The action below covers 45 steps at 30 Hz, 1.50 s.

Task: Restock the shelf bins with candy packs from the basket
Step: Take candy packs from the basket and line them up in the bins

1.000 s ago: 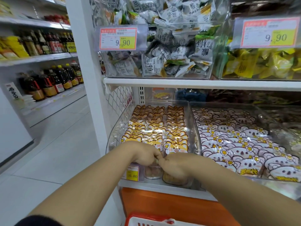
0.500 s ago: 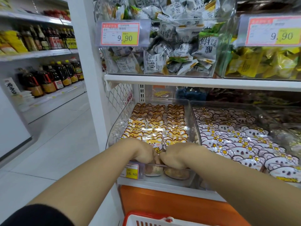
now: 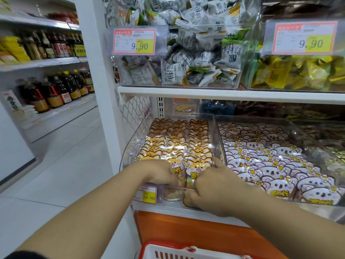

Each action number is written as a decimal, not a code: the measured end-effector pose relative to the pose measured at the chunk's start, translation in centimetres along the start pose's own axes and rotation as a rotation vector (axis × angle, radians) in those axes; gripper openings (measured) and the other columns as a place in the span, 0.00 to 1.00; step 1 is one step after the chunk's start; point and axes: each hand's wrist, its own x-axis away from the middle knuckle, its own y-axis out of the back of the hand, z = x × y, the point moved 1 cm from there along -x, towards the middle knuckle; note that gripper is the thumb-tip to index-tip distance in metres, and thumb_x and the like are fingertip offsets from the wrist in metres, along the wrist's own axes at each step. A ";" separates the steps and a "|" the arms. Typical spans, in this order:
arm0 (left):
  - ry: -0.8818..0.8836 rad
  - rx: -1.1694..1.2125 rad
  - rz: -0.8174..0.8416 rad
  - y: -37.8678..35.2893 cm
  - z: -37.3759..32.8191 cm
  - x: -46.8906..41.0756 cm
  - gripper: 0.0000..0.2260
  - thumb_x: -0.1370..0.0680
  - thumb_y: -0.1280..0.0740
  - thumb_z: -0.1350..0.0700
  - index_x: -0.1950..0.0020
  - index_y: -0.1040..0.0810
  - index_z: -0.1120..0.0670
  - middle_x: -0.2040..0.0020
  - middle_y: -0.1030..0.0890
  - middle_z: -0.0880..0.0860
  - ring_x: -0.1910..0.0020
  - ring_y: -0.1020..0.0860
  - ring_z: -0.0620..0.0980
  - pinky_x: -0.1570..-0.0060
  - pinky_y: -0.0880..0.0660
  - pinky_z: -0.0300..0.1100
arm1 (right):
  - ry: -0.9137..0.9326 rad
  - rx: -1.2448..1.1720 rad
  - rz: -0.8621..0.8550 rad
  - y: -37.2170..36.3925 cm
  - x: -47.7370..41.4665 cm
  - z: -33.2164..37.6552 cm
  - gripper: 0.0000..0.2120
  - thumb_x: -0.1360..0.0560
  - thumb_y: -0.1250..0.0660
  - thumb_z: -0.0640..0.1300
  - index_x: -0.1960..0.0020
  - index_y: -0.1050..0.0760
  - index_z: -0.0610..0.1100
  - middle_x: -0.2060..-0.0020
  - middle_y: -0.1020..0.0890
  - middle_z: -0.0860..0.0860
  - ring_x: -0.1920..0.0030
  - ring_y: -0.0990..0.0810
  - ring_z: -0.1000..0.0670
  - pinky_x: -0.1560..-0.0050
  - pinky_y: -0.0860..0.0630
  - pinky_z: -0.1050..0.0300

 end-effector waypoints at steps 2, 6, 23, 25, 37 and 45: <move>0.007 -0.036 0.003 -0.1 -0.9 -0.2 0.17 0.24 0.31 0.41 0.49 0.14 0.54 0.52 0.15 0.52 0.49 0.18 0.53 0.43 0.23 0.46 | -0.013 0.078 0.020 -0.5 0.2 0.0 0.24 0.18 0.52 0.60 0.51 0.25 0.44 0.52 0.20 0.44 0.45 0.24 0.43 0.24 0.60 0.35; 0.042 -0.194 -0.047 -0.7 -3.0 -1.2 0.11 0.19 0.34 0.52 0.55 0.19 0.58 0.58 0.22 0.54 0.61 0.28 0.52 0.59 0.31 0.42 | 0.024 0.201 0.070 -1.6 -1.2 -0.6 0.15 0.20 0.44 0.49 0.49 0.21 0.45 0.57 0.21 0.49 0.52 0.22 0.45 0.26 0.64 0.32; -0.169 0.208 -0.833 -5.1 -3.9 8.1 0.08 0.22 0.35 0.52 0.45 0.19 0.44 0.52 0.15 0.44 0.51 0.18 0.47 0.50 0.21 0.47 | 0.031 -0.173 -0.598 -4.1 5.1 0.1 0.13 0.28 0.39 0.52 0.50 0.19 0.53 0.56 0.17 0.55 0.52 0.19 0.48 0.33 0.39 0.47; -0.276 0.329 -0.843 -8.4 -4.7 10.3 0.08 0.22 0.36 0.52 0.46 0.20 0.42 0.52 0.16 0.42 0.53 0.18 0.45 0.50 0.21 0.48 | 0.040 -0.400 -0.634 -5.0 7.2 1.2 0.13 0.28 0.38 0.51 0.46 0.20 0.54 0.53 0.16 0.55 0.53 0.19 0.48 0.42 0.28 0.48; 0.029 0.366 -0.309 -30.7 1.0 8.4 0.09 0.18 0.36 0.56 0.42 0.18 0.47 0.41 0.18 0.46 0.43 0.20 0.48 0.42 0.23 0.44 | -0.381 -1.117 0.166 -25.2 12.1 6.9 0.05 0.22 0.33 0.45 0.50 0.19 0.50 0.53 0.17 0.54 0.55 0.21 0.56 0.51 0.24 0.61; 0.259 0.067 -0.221 -37.4 7.3 6.1 0.13 0.23 0.34 0.59 0.40 0.20 0.50 0.31 0.27 0.53 0.32 0.28 0.54 0.36 0.26 0.51 | -0.582 -1.356 0.539 -33.9 9.6 10.9 0.13 0.21 0.33 0.46 0.42 0.20 0.39 0.48 0.17 0.40 0.49 0.17 0.38 0.55 0.24 0.52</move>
